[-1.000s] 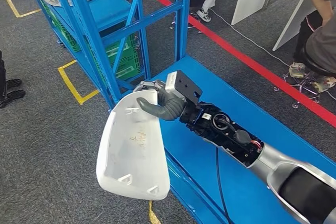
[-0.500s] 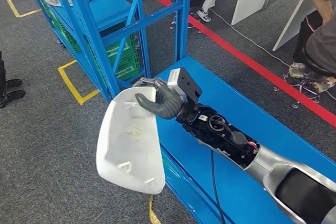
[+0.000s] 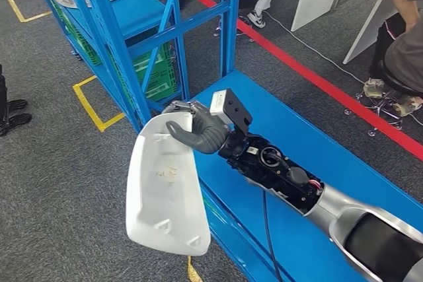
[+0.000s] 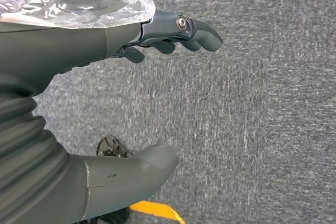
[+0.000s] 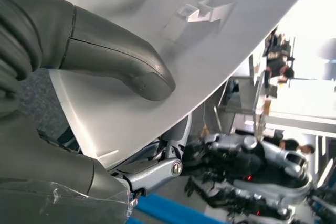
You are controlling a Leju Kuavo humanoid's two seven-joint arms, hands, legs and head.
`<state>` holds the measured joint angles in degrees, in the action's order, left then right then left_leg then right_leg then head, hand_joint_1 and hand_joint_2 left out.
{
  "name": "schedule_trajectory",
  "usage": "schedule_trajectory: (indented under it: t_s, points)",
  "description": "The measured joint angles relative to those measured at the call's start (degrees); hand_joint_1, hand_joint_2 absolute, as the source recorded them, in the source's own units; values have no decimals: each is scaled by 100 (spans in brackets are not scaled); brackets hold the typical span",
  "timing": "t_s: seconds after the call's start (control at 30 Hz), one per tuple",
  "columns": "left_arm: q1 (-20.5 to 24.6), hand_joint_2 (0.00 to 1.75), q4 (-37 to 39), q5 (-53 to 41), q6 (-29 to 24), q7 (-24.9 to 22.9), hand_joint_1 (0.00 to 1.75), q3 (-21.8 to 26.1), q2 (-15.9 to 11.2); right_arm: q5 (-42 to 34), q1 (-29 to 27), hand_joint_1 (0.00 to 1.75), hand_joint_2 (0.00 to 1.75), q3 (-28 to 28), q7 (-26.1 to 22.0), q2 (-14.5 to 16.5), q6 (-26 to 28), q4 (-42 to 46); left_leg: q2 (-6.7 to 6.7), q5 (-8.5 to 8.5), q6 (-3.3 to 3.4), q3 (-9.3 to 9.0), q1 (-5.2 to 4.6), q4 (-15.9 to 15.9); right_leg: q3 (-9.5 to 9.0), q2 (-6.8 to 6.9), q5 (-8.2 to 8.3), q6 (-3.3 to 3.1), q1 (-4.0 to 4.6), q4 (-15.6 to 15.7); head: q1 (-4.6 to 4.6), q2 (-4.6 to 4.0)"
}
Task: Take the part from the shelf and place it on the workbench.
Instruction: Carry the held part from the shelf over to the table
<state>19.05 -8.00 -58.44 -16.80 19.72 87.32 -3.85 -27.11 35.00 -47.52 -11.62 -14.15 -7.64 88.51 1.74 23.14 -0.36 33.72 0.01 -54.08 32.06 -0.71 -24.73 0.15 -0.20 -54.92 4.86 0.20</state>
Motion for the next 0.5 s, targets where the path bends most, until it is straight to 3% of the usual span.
schedule_trajectory:
  t_s: [0.2,0.5]
  points:
    - [-5,175,0,864,113,3,0,0,34,229,-3,175,175,-90,-221,119,-379,-168,0,0,0,0,0,0,0,1,0,0,0,0,1,-1]
    - [-7,175,0,959,155,2,0,0,72,512,-149,175,175,-68,-446,198,-316,-334,1,0,0,0,0,0,0,1,0,0,-1,0,1,-1]
